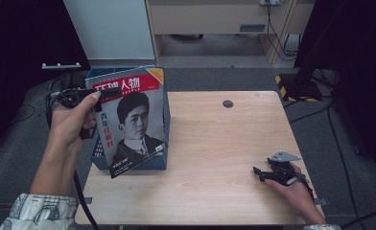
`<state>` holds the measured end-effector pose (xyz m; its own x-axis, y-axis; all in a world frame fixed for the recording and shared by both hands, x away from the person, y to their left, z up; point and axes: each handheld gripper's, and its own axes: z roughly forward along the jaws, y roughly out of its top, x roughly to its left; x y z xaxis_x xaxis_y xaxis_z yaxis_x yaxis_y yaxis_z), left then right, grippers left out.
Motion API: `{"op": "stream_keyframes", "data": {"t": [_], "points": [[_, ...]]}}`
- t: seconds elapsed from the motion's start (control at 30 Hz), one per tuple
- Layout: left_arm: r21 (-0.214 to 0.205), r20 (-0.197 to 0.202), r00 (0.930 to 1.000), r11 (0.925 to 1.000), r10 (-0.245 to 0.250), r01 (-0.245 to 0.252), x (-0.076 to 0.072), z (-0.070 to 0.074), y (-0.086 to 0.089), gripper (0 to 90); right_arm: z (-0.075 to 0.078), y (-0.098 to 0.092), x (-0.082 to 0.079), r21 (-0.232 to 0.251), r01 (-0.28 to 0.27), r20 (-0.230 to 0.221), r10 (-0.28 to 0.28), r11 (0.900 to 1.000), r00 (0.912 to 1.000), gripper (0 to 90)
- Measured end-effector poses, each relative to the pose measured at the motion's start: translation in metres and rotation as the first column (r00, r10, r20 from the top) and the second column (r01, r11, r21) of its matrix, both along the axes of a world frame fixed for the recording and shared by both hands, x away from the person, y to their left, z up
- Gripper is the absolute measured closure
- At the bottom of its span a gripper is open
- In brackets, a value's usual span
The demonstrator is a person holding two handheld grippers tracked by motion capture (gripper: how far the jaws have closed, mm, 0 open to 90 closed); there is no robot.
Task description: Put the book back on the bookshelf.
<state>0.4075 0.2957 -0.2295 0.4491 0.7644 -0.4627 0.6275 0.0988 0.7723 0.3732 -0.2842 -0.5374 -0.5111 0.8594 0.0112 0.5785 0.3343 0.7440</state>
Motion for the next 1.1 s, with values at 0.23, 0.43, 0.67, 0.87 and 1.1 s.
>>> {"op": "stream_keyframes", "data": {"t": [0.23, 0.43, 0.67, 0.87, 1.1], "points": [[-0.001, 0.007, 0.9994, 0.9994, 0.033, -0.033, -0.002, 0.001, 0.012, 86.2, 0.000, 0.000, 0.000, 0.000, 0.001, 0.000, -0.001, 1.0000, 1.0000, 25.3], [0.008, 0.010, 0.9987, 0.9987, 0.051, -0.051, -0.005, 0.001, 0.019, 86.2, 0.000, 0.000, 0.000, 0.001, 0.002, -0.002, -0.002, 1.0000, 1.0000, 25.3], [0.006, 0.008, 0.9973, 0.9973, 0.073, -0.073, -0.006, -0.001, 0.028, 86.2, 0.000, 0.000, 0.000, -0.001, 0.000, 0.002, 0.000, 1.0000, 1.0000, 25.3], [0.003, 0.010, 0.9962, 0.9962, 0.087, -0.087, -0.008, -0.001, 0.035, 86.2, 0.000, 0.000, 0.000, 0.001, 0.002, -0.001, -0.002, 1.0000, 1.0000, 25.3], [0.003, 0.011, 0.9941, 0.9942, 0.108, -0.108, -0.011, 0.000, 0.045, 86.2, 0.000, 0.000, 0.000, 0.000, 0.000, 0.000, 0.000, 1.0000, 1.0000, 25.3]]}}
